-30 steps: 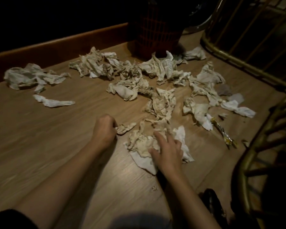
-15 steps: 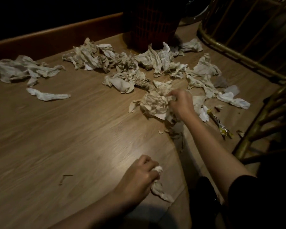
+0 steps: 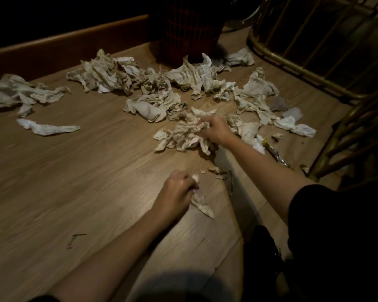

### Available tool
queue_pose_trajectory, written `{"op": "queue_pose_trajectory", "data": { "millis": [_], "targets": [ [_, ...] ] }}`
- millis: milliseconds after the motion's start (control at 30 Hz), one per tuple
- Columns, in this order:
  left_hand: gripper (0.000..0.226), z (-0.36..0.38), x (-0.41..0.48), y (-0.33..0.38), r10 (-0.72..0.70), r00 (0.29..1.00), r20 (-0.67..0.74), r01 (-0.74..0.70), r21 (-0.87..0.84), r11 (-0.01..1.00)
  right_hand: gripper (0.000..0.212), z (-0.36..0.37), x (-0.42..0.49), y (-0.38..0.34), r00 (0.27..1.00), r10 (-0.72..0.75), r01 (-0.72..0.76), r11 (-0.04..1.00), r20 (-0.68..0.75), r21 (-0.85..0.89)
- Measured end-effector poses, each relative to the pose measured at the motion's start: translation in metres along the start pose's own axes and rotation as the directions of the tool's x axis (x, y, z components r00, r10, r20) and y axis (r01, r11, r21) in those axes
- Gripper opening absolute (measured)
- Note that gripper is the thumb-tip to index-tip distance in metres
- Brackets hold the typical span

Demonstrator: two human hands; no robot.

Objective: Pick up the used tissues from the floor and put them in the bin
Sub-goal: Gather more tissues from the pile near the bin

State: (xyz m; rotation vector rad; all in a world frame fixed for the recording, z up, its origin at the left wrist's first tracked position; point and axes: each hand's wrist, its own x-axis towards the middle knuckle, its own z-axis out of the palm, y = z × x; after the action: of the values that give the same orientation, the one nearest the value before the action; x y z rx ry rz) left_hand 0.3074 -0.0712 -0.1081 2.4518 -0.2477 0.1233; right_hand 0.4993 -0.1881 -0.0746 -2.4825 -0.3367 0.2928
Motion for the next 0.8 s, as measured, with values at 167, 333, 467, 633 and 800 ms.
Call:
{"op": "queue_pose_trajectory", "data": {
  "millis": [167, 333, 467, 633, 800],
  "targets": [
    [0.053, 0.019, 0.075, 0.030, 0.143, 0.990, 0.013, -0.141, -0.103, 0.985, 0.030, -0.052, 0.010, 0.015, 0.991, 0.068, -0.064, 0.997, -0.119, 0.045],
    [0.021, 0.054, 0.067, 0.040, 0.230, 0.941, 0.247, -0.264, 0.115, 0.958, 0.029, -0.085, 0.022, 0.021, 0.991, 0.061, -0.069, 0.995, -0.119, -0.065],
    [0.029, 0.052, 0.045, 0.024, 0.308, 0.925, 0.223, -0.360, 0.255, 0.897, 0.034, -0.100, 0.030, 0.000, 0.998, -0.040, 0.025, 0.967, -0.053, -0.252],
    [0.025, 0.015, 0.037, -0.012, 0.164, 0.981, 0.108, -0.185, 0.237, 0.954, 0.032, -0.132, 0.045, -0.058, 0.980, -0.169, 0.199, 0.891, 0.109, -0.408],
    [0.019, -0.038, 0.043, -0.042, -0.095, 0.993, -0.076, 0.101, 0.080, 0.992, 0.039, -0.176, 0.051, -0.110, 0.950, -0.205, 0.300, 0.806, 0.234, -0.510]
  ]
}}
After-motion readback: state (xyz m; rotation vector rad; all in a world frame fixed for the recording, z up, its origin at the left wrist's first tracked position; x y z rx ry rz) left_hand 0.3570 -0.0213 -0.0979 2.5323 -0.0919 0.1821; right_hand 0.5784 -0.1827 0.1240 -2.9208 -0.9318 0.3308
